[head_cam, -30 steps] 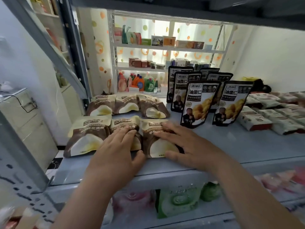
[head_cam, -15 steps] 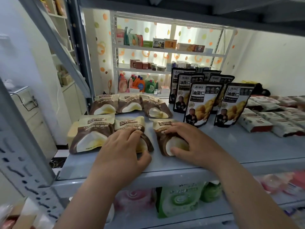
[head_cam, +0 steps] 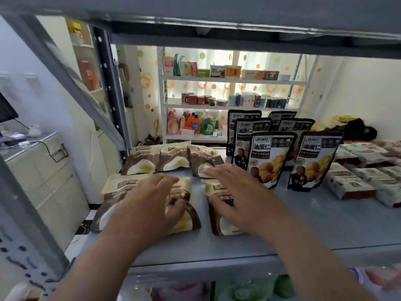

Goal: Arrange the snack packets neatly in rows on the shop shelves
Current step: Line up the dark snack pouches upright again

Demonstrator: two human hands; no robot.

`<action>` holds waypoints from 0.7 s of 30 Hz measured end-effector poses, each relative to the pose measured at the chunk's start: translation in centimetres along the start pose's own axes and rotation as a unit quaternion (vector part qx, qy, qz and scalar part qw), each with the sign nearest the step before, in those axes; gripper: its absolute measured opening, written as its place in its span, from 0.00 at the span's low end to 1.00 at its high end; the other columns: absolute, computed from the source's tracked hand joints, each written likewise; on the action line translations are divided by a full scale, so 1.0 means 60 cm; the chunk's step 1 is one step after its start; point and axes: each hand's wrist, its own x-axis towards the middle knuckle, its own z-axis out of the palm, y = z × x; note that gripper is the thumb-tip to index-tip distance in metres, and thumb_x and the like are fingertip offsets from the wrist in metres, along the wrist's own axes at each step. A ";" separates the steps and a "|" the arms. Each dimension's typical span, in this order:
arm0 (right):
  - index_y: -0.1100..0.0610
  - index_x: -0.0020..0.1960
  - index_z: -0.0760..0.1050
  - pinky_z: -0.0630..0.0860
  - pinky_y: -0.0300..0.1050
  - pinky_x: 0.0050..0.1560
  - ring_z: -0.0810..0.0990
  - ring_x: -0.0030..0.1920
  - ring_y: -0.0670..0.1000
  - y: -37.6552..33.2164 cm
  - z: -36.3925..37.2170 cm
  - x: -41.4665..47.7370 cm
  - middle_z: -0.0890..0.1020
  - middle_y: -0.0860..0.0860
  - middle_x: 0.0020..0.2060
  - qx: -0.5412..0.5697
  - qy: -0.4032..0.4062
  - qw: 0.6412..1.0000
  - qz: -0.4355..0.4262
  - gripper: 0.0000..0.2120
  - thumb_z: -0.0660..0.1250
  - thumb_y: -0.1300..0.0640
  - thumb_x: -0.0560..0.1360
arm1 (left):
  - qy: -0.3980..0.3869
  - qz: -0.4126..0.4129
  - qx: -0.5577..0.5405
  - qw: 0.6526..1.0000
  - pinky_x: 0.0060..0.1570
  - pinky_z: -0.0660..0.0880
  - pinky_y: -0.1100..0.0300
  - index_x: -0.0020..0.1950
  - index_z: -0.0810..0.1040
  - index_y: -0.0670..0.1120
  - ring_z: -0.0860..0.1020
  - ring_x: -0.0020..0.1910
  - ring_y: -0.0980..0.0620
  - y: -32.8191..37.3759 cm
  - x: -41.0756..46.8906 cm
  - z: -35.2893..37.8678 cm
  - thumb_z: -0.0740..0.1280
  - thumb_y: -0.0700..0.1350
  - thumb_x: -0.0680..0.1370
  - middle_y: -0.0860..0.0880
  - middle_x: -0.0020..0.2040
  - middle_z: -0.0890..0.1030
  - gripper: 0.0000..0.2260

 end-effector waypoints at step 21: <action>0.56 0.73 0.66 0.72 0.54 0.56 0.72 0.65 0.60 0.019 0.059 0.243 0.72 0.59 0.67 -0.188 -0.227 0.947 0.128 0.24 0.62 0.57 0.78 | -0.192 0.031 0.105 0.975 0.67 0.68 0.49 0.75 0.64 0.51 0.69 0.68 0.46 -0.064 0.274 0.065 0.63 0.49 0.77 0.46 0.72 0.68 0.26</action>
